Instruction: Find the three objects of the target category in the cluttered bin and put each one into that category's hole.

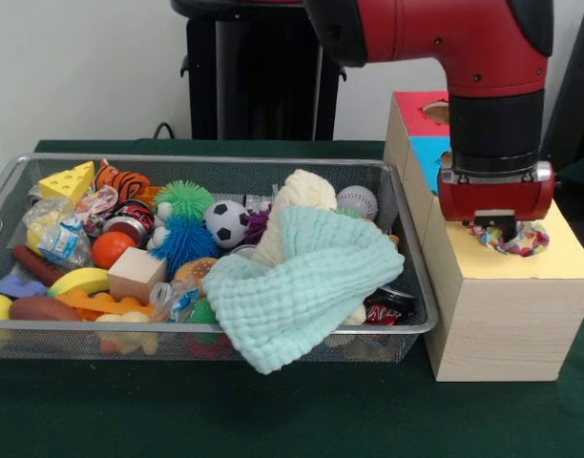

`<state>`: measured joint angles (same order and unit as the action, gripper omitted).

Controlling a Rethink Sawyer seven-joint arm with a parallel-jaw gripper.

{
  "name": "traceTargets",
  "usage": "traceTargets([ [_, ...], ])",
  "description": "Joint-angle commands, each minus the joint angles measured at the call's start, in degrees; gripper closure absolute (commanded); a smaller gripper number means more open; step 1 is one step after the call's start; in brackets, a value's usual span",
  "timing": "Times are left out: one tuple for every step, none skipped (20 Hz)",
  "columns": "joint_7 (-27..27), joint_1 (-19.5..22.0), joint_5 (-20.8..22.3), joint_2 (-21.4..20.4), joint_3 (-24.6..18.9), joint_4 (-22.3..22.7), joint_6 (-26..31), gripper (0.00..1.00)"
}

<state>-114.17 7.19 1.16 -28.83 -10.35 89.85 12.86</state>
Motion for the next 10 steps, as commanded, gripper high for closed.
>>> traceTargets([
  [-3.8, 3.7, 3.7, 6.0, -4.7, 6.3, -4.1, 1.00],
  [-4.7, 1.6, 3.0, 5.5, -2.4, 5.6, -2.4, 1.00],
  [-5.8, -0.4, 2.3, 5.1, 0.0, 4.7, -1.1, 1.00],
  [-6.6, -1.9, 1.5, 4.8, 1.6, 4.2, 0.7, 1.00],
  [-7.2, -2.6, 0.9, 4.5, 2.3, 4.0, 1.6, 1.00],
  [-7.6, -3.8, 0.4, 4.3, 3.6, 3.3, 3.4, 1.00],
  [-7.5, -4.5, 0.1, 4.0, 4.5, 2.6, 5.2, 1.00],
  [-7.3, -4.4, -0.6, 3.8, 4.3, 2.6, 7.4, 1.00],
  [-7.6, -4.8, -1.0, 3.7, 4.8, 2.5, 8.3, 1.00],
  [-7.8, -6.0, -1.0, 3.6, 6.4, 1.8, 9.1, 1.00],
])
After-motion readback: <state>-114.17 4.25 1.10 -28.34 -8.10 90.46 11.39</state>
